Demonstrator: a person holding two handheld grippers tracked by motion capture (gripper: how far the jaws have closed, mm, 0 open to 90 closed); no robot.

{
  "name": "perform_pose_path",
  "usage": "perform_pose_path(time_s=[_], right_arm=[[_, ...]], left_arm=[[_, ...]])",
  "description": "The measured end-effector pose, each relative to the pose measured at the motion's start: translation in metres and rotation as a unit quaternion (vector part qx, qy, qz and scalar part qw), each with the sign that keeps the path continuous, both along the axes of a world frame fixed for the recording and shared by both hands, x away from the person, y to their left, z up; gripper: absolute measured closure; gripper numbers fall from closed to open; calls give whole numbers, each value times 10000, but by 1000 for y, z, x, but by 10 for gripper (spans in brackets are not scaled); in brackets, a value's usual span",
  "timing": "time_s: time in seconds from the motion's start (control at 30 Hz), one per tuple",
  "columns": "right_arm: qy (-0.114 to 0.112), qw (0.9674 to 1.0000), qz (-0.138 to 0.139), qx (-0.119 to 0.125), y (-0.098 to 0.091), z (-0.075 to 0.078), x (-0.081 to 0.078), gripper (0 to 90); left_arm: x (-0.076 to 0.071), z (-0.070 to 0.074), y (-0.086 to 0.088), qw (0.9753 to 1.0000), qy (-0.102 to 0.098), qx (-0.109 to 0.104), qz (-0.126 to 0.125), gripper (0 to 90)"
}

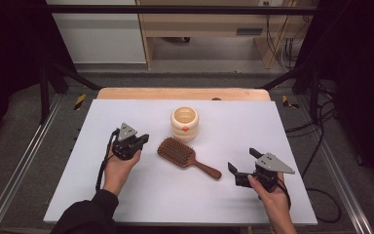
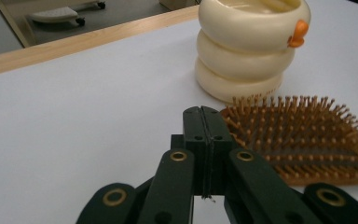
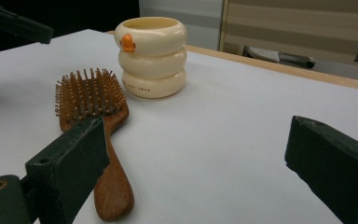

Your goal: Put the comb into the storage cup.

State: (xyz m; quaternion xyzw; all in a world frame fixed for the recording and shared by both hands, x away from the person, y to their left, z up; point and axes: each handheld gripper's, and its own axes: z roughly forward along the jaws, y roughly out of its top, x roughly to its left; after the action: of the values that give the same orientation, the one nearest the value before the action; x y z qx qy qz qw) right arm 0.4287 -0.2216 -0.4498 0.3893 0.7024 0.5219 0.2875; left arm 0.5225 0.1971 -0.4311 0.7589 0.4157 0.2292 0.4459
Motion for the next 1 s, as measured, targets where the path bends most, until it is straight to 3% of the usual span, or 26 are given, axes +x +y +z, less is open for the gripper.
perform_pose_path(time_s=[0.1, 0.13, 0.3, 0.37, 0.73, 0.83, 0.9, 0.97, 1.0], right_arm=[[-43, 10000, 15, -71, 0, 1, -2, 61], [-50, 9999, 40, -155, 1, 0, -3, 60], [-29, 9999, -29, -135, 0, 0, -4, 59], [-15, 9999, -68, -129, -1, -1, -5, 60], [-15, 9998, -27, -206, 1, -1, -5, 63], [-14, 9998, -28, -182, 1, -1, -5, 64], [17, 9998, -23, -210, 1, -2, -4, 64], [28, 9998, -20, -219, 2, -2, -4, 64], [39, 9997, 9, -243, 3, -3, -4, 65]], left_arm=[[8, -4, -4, 9999, 109, -64, 55, 900], [13, -8, -7, 9998, 165, 33, 44, 900], [22, -17, -11, 9993, 331, 142, 68, 900], [28, -22, -14, 9985, 499, 232, -6, 900], [35, -28, -16, 9976, 613, 306, -67, 900], [37, -30, -21, 9974, 677, 230, -98, 900], [40, -32, -25, 9966, 688, 420, -153, 900], [41, -32, -25, 9967, 662, 458, -137, 900], [43, -33, -23, 9966, 725, 354, -140, 900]])
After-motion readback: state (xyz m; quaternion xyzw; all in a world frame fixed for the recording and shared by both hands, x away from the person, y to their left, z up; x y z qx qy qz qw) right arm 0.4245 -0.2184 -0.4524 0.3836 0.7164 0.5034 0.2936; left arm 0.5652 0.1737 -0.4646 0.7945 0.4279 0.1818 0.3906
